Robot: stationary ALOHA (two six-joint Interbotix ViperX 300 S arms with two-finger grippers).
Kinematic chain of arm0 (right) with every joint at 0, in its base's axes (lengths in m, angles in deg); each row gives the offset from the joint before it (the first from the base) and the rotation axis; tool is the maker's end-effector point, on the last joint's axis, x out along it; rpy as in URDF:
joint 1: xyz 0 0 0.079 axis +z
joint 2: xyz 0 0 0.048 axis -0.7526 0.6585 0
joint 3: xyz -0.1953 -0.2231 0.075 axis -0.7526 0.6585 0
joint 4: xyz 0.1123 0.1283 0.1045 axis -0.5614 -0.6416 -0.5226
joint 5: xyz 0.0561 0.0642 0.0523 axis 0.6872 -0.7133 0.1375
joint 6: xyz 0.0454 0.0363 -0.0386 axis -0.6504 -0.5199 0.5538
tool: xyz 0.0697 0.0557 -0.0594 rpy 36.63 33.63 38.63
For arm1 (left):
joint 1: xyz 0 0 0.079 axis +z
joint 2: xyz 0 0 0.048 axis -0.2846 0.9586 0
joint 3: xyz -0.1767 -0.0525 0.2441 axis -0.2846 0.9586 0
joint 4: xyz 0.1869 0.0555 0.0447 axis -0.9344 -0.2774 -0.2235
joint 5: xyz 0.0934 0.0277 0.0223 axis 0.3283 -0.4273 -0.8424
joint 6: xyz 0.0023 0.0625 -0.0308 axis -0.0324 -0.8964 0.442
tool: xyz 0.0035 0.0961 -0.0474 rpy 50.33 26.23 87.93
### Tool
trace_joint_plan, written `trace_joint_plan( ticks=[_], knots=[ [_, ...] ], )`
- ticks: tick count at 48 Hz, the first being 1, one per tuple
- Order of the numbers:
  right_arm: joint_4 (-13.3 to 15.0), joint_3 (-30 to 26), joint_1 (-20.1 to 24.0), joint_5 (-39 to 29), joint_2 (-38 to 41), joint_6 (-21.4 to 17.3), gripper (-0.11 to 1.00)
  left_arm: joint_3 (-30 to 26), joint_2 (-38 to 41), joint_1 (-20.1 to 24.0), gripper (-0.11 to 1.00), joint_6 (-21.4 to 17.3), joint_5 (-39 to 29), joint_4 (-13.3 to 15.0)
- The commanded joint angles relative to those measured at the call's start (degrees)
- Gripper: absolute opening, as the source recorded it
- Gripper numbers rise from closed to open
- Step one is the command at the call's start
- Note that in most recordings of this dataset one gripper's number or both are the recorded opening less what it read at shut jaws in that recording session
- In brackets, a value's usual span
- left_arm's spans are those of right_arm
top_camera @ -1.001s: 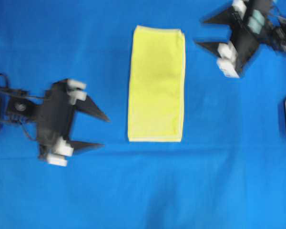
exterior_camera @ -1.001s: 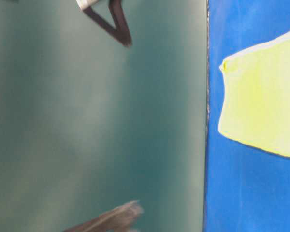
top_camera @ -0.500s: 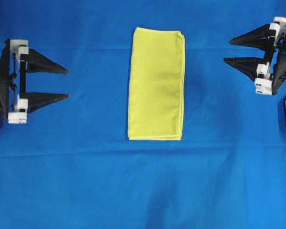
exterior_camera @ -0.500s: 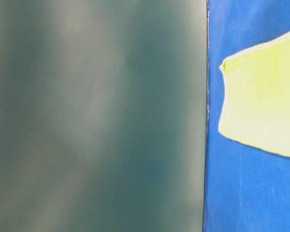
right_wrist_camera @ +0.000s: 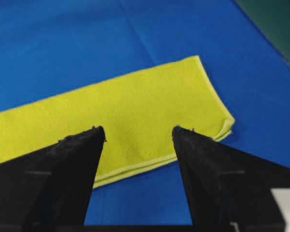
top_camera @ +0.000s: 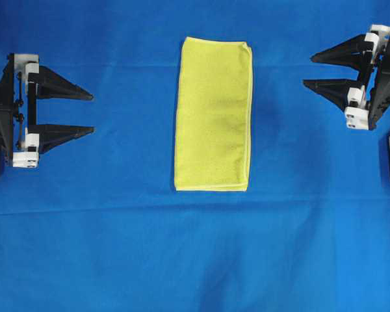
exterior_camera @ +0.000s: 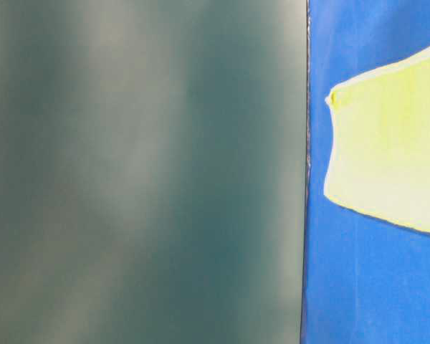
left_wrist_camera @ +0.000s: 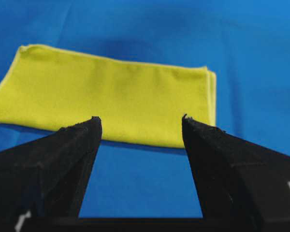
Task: Fold the yellow towel.
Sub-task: 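Move both grippers to the top corners of the vertical strip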
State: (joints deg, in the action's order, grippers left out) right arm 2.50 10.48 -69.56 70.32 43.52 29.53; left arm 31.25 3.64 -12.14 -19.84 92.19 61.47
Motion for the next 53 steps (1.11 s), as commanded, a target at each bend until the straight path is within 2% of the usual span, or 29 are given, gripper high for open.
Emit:
trace_joint_plan(
  ticks=[1, 6, 10, 17, 23, 31, 41, 53],
  knots=[
    [-0.09, -1.93, 0.09, 0.35, 0.88, 0.0, 0.62, -1.41, 0.79, 0.35, 0.65, -0.18, 1.76, 0.09],
    [-0.09, -4.39, -0.26, 0.09, 3.69, 0.18, 0.62, -3.25, 3.96, 1.67, 0.65, -0.26, 3.25, 0.09],
    [0.18, -7.03, -1.41, -0.53, 7.38, 0.53, 0.62, -5.27, 8.96, 4.75, 0.65, -0.7, 4.48, 0.09],
    [1.05, -11.69, -6.59, -2.11, 16.88, 0.88, 0.62, -10.28, 18.81, 9.84, 0.65, -1.23, 5.19, 0.0],
    [3.16, -16.08, -9.58, -5.01, 25.22, 0.88, 0.62, -15.73, 27.77, 13.01, 0.65, -1.93, 5.19, 0.0],
    [5.36, -21.09, -10.72, -6.06, 34.54, 0.88, 0.62, -21.18, 38.67, 17.84, 0.65, -2.2, 6.42, 0.0],
    [5.71, -26.19, -11.95, -5.36, 45.35, 0.88, 0.62, -26.98, 50.36, 21.36, 0.65, -1.32, 10.37, 0.0],
    [5.71, -28.04, -13.18, -2.46, 51.24, 0.88, 0.62, -32.43, 60.73, 23.38, 0.65, -1.05, 14.68, 0.0]
  ],
)
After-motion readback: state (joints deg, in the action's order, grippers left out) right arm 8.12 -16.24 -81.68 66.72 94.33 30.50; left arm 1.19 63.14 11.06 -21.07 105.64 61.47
